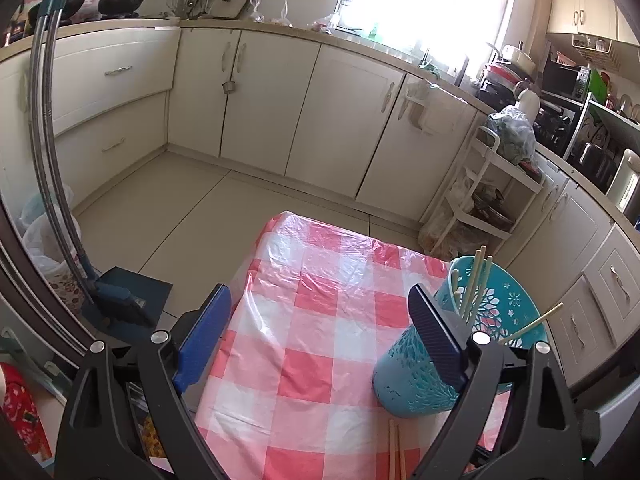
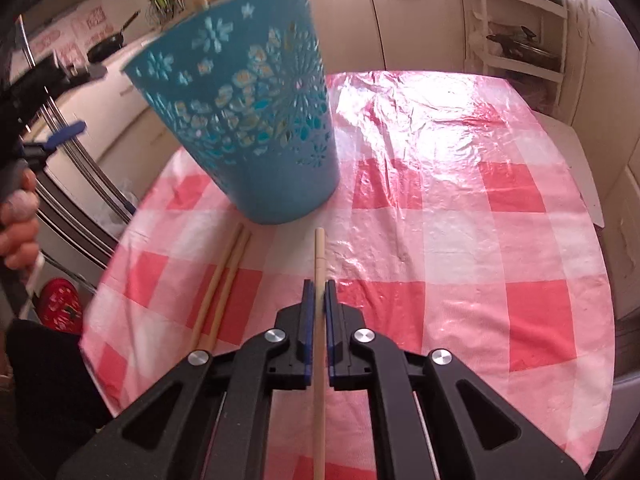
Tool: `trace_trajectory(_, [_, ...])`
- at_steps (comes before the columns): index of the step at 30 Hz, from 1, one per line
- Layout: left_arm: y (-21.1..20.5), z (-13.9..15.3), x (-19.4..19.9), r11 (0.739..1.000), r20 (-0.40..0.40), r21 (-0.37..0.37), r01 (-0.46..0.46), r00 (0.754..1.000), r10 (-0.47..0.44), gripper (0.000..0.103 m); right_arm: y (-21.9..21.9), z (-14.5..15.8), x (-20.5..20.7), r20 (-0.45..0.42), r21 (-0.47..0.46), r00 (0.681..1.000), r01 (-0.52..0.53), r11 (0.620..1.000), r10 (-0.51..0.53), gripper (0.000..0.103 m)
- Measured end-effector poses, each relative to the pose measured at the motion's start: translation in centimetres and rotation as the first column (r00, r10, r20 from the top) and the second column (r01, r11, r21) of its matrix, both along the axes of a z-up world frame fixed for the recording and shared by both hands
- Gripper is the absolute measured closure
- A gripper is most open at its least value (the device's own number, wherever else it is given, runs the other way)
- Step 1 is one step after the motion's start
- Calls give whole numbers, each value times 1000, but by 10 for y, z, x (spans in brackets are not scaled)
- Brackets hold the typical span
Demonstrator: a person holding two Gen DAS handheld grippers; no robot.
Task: Organize utensils
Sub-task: 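Lift the right gripper's chopstick over the basket and open the gripper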
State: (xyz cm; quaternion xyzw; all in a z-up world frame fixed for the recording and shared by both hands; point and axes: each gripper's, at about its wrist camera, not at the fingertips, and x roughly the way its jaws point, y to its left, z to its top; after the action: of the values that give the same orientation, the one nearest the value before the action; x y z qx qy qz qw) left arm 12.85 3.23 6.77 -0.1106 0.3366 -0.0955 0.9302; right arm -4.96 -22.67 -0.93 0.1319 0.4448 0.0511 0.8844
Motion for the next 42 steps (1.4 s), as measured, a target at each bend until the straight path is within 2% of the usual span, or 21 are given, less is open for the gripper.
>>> trace_trajectory(4, [-2,-5,3,1000,-27,3,-4,1000,4,16,-9,40,-13,116,106,993,-3,994,-10,97])
trace_trajectory(7, [-3,-7,3,1000,-34,8,-3,999,4,16,-12,79,-11,216,167,976,-24,986,-12,97])
trace_trajectory(12, [-5,-8,2,1000,-36,15,-2,999,2,16,-3,149,2,394,222,919,-69,973,-24,97])
trace_trajectory(15, [-5,-8,2,1000,-35,12,-3,999,3,16,1,178,20,474,219,878,-52,974,-60,97])
trace_trajectory(18, [-5,-8,3,1000,-36,13,-3,999,4,15,9,193,43,529,189,843,-4,982,-99,97])
trace_trajectory(21, [-5,-8,2,1000,-36,11,-3,999,4,15,15,198,65,576,149,800,96,984,-165,97])
trace_trajectory(25, [-6,-7,2,1000,-32,15,2,999,-2,15,22,191,79,631,90,742,221,971,-227,97])
trace_trajectory(26, [-7,-7,1,1000,-30,18,4,1000,-3,15,23,187,83,637,75,736,239,968,-231,97])
trace_trajectory(28, [-8,-7,0,1000,-27,22,6,1000,-5,15,25,177,91,629,47,742,261,964,-231,97])
trace_trajectory(31, [-10,-6,-1,1000,-23,29,9,1000,-9,15,28,161,98,601,10,770,260,966,-214,97])
trace_trajectory(39, [-10,-3,-3,999,-12,41,5,1000,-5,14,32,134,93,529,-35,830,228,973,-176,96])
trace_trajectory(42, [-9,-3,-2,999,-13,42,2,1000,-1,13,32,130,88,518,-44,839,217,975,-164,89])
